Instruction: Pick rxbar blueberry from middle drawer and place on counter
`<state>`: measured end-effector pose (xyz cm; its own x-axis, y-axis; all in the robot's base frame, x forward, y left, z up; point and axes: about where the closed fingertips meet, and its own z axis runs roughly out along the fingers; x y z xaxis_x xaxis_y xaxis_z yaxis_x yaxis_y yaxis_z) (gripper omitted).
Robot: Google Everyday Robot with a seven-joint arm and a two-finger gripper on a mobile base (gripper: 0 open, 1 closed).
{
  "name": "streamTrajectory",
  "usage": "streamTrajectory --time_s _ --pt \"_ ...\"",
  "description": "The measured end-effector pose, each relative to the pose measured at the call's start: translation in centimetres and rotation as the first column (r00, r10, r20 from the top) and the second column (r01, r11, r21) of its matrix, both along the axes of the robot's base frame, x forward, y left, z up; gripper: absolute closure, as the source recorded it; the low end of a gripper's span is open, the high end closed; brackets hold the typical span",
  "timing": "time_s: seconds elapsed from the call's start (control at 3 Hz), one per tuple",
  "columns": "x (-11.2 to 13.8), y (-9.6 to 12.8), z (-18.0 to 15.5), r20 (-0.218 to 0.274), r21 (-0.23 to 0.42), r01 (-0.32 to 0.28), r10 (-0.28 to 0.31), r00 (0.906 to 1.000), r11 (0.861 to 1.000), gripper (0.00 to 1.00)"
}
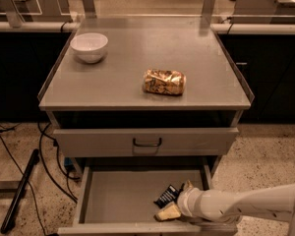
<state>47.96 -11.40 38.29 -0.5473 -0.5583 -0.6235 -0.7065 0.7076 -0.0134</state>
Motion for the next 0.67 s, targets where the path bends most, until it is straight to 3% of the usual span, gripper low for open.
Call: streamTrajectory --time_s 0.67 --pt "0.33 1.0 -1.24 -0.006 0.002 -0.004 0.004 1.0 1.0 0.09"
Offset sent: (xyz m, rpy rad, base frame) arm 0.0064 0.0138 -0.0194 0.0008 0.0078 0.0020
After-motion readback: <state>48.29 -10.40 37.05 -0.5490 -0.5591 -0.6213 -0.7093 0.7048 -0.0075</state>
